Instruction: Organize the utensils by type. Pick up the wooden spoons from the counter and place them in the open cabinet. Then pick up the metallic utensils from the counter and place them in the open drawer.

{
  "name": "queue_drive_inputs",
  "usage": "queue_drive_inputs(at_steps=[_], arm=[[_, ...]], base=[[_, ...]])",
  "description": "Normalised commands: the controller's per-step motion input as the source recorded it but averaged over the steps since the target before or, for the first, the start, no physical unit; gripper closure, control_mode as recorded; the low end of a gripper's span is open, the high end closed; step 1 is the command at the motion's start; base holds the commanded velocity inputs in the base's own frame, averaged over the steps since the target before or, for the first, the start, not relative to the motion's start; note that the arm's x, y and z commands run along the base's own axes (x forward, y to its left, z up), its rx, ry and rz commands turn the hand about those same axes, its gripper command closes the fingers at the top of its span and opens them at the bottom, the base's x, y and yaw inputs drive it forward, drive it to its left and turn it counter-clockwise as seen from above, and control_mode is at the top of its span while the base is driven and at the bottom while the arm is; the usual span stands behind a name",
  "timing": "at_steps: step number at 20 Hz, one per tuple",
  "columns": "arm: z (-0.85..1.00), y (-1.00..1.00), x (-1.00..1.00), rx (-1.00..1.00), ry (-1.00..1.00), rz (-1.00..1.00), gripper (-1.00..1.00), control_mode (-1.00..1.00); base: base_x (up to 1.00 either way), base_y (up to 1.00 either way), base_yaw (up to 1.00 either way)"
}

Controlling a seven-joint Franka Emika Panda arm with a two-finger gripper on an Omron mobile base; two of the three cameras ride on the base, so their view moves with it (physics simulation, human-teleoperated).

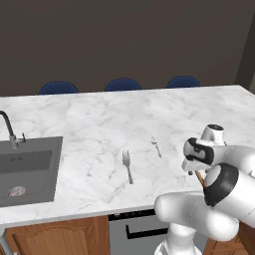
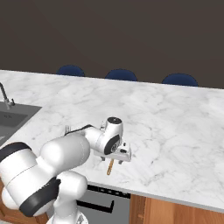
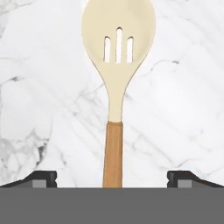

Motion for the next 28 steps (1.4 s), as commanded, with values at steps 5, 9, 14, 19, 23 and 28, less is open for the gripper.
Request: queue_drive_inputs(at_steps=[5, 9, 14, 19, 23, 28], arm=[[-0.22, -0.07, 0.17, 0.0, 0.0, 0.0, -1.0, -1.0], [-0.27, 0.0, 0.03, 0.0, 0.0, 0.0, -1.0, -1.0], [-0.26, 0.0, 0.0, 0.0, 0.0, 0.0, 1.0, -1.0], [-0.07, 0.0, 0.0, 0.0, 0.01, 0.0, 1.0, -1.0], [0.0, 0.0, 0.0, 0.0, 0.0, 0.0, 1.0, -1.0], [-0.08, 0.0, 0.0, 0.0, 0.0, 0.07, 1.0, -1.0]], base=[[0.0, 0.0, 0.0], [0.0, 0.0, 0.0], [0.0, 0.0, 0.0], [0.0, 0.0, 0.0], [0.0, 0.0, 0.0], [0.0, 0.0, 0.0]])
